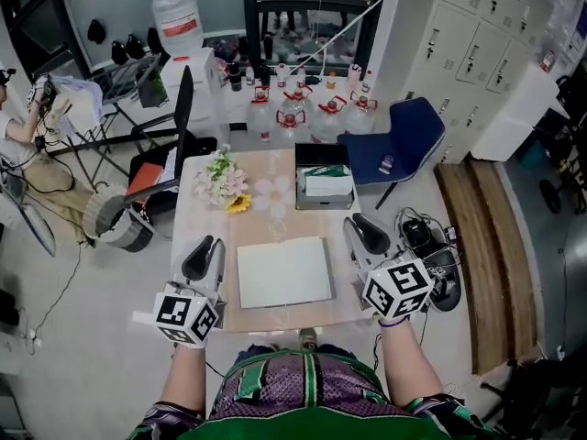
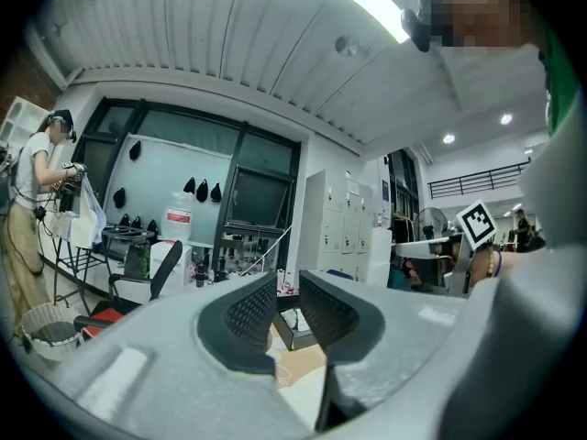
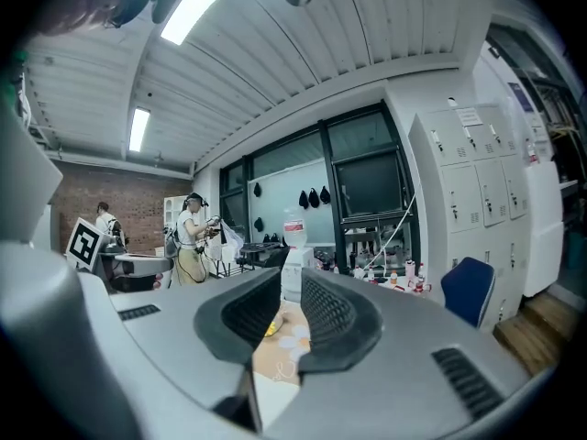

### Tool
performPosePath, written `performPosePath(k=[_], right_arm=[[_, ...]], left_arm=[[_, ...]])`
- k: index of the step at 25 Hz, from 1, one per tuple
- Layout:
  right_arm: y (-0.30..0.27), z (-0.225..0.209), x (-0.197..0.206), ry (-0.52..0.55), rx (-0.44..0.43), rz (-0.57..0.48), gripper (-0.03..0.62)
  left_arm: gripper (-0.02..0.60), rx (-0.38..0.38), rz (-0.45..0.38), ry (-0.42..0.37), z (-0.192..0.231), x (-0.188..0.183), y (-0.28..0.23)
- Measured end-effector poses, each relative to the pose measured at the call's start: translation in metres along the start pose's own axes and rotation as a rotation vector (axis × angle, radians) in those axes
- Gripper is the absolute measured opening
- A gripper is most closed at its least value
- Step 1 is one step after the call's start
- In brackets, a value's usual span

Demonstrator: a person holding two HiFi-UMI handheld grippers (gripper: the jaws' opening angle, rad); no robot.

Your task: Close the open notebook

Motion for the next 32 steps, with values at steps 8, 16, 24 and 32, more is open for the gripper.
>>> performPosePath(k=[8,16,24,32], right_arm=[[-0.006,0.005,0.01,0.003,-0.014,0.02,0.058],[-0.021,0.008,0.044,-0.032,-0.057,0.102,0.104],[-0.034,0.003,0.109,-0.129,-0.072,0.254,0.115],[-0.042,-0.004,0.162,-0.17,-0.066,0.372,0.12]], left_arm=[[0.086,0.022,0.015,-0.032,-0.002,0.003,-0.003],[0.137,0.063,0.082,0.001,0.004,0.031,-0.009],[0.137,0.045,0.2,0.06,0.017,0.089,-0.02],[0.137,-0.004,0.319,0.097,0.03,0.152,-0.023]])
Point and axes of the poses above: the fingertips, and each gripper's own axes: y backward along the fingers, z to its left, x out of its underside, the point moved 3 cm from there along y, backward along the fingers, and after that the axes turned 3 degrees about z, right-handed, at the moved point
